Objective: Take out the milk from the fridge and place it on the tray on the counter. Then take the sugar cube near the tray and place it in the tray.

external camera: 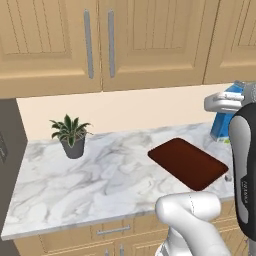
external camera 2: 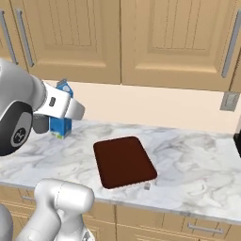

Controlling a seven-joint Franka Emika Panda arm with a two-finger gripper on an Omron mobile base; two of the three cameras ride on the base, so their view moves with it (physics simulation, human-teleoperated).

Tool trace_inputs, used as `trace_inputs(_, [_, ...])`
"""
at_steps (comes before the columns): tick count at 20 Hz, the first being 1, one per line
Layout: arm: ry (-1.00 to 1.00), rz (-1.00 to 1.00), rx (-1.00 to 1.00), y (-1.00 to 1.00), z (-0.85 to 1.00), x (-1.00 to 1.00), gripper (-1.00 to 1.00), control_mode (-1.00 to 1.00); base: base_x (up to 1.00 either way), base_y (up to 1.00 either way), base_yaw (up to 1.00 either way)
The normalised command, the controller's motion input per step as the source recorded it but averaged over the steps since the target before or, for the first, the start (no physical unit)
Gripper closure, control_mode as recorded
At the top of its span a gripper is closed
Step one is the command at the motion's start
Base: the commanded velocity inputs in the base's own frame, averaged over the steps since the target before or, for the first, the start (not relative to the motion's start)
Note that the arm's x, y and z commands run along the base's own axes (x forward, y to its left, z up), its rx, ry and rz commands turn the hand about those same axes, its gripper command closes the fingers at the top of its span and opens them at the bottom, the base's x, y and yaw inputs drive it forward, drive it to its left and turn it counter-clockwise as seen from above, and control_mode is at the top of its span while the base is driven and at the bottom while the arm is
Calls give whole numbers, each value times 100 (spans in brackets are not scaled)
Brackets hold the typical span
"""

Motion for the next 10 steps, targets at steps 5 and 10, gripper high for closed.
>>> trace_inputs(5, [0,0,0,0,0,0,100,100,-29,-3,-4])
trace_inputs(10, [0,0,0,0,0,0,100,100,-22,-22,0])
